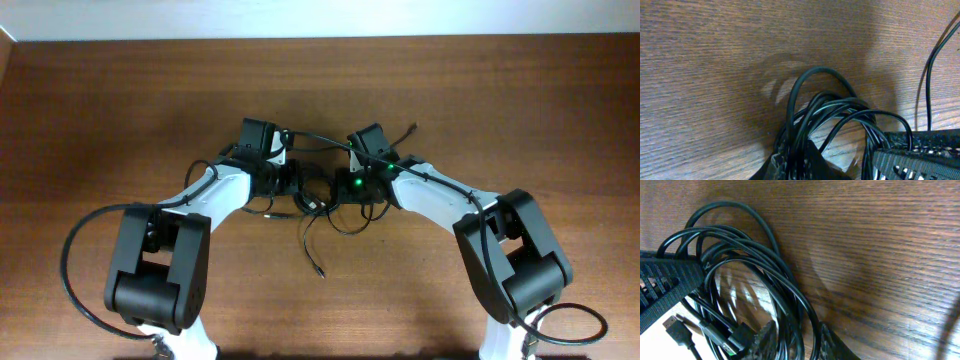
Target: Untangle cables
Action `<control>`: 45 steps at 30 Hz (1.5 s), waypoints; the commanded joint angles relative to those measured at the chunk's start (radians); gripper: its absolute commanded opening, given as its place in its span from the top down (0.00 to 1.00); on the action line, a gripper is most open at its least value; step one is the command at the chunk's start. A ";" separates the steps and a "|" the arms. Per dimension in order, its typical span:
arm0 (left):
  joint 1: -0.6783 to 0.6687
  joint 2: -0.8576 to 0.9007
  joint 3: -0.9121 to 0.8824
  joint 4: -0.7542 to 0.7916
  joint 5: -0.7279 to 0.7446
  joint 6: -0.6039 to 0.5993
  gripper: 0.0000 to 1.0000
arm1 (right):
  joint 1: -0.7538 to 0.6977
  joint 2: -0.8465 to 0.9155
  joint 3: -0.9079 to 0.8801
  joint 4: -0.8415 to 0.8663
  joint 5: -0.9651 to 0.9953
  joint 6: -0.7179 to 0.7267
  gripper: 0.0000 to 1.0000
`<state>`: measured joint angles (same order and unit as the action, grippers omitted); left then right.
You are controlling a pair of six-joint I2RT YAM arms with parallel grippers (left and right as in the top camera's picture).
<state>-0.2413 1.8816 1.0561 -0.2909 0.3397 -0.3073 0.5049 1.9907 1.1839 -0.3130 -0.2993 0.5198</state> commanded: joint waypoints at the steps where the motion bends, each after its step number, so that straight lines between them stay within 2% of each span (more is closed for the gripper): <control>1: 0.001 0.009 -0.008 -0.002 0.008 0.001 0.88 | 0.006 0.047 -0.010 -0.019 0.024 -0.003 0.72; 35: 0.001 0.009 -0.008 -0.002 0.008 0.001 0.88 | 0.006 0.047 -0.010 0.000 0.028 -0.007 0.74; 40: 0.001 0.009 -0.008 -0.002 0.008 0.001 0.91 | 0.006 0.047 -0.010 0.000 0.027 -0.012 0.75; 44: 0.001 0.009 -0.008 -0.002 0.008 0.001 1.00 | 0.006 0.047 -0.010 0.000 0.029 -0.018 0.74; 45: 0.001 0.009 -0.008 -0.001 0.008 0.001 1.00 | 0.006 0.047 -0.010 0.000 0.041 -0.018 0.79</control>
<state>-0.2413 1.8816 1.0561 -0.2905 0.3401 -0.3077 0.5049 1.9953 1.1851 -0.3016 -0.3000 0.5152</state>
